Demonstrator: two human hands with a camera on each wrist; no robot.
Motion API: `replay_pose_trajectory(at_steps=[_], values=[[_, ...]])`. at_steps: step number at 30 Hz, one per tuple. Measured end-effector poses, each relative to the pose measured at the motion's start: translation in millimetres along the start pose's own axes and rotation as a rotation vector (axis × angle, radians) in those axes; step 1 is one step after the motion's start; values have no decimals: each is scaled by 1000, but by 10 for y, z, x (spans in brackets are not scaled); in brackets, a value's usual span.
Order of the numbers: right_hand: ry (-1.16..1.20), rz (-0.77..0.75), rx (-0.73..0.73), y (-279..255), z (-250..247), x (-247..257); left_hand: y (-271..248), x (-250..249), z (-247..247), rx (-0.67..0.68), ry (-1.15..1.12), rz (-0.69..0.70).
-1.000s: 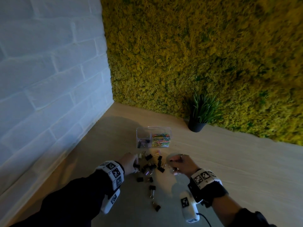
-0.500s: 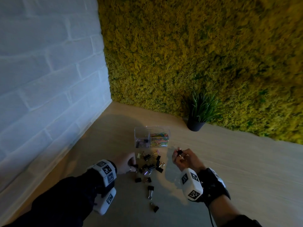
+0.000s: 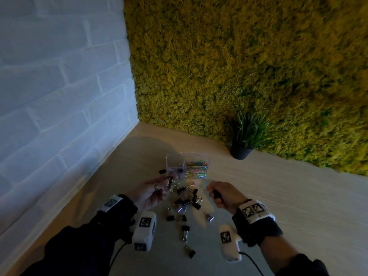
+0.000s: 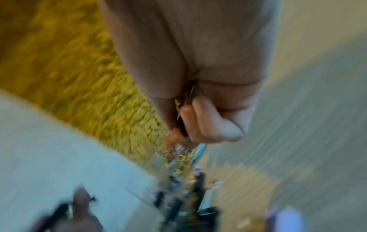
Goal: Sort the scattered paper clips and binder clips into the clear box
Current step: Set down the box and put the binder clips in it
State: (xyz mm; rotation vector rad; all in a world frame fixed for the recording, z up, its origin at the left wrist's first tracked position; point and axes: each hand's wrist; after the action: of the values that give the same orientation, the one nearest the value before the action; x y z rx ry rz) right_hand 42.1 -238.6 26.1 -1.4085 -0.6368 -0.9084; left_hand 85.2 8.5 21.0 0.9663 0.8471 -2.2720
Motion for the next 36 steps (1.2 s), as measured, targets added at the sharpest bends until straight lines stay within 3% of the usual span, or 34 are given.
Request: replay_pose_trajectory(at_steps=[3, 5, 9, 12, 15, 17, 19, 22, 24, 26, 30, 33, 36], values=[[-839, -58, 82, -62, -27, -58, 36, 17, 23, -57, -13, -83], [-1086, -69, 119, -99, -30, -118, 42, 17, 37, -119, -13, -122], [-1189, -92, 153, -96, 2, -225, 48, 33, -7, -111, -136, -172], [-1249, -152, 155, -79, 6, -246, 87, 27, -13, -247, -79, -222], [-1322, -170, 157, -113, 29, -229, 107, -50, -13, -340, -9, -174], [-1338, -196, 159, -146, 58, -232, 114, -154, -59, -399, 93, -135], [-1341, -213, 162, -140, 56, -266, 91, -287, -89, -479, 358, -95], [-1223, -211, 151, -75, -36, -286, 72, -405, -154, -533, 1014, -77], [-1131, -161, 142, -53, -104, -248, 68, -388, -171, -437, 1388, -129], [-808, -93, 123, -54, -105, -186, 63, -319, -156, -350, 1630, -213], [244, 27, 38, -19, -22, -80, 118, -136, -143, -261, 1771, -216], [599, 54, 49, 2, 62, 18, 186, -41, -168, -254, 1818, -136], [806, 89, 103, 27, 157, 79, 199, -4, -153, -241, 1885, -149]])
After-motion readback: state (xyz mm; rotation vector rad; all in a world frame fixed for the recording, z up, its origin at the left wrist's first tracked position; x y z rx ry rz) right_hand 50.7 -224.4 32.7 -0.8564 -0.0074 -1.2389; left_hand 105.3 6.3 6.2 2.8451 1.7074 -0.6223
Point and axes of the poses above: each hand's wrist, its own y-axis towards the middle knuckle, its own z-axis out of the palm, x = y × z, and after that the axes turned 10 degrees about y, right-handed
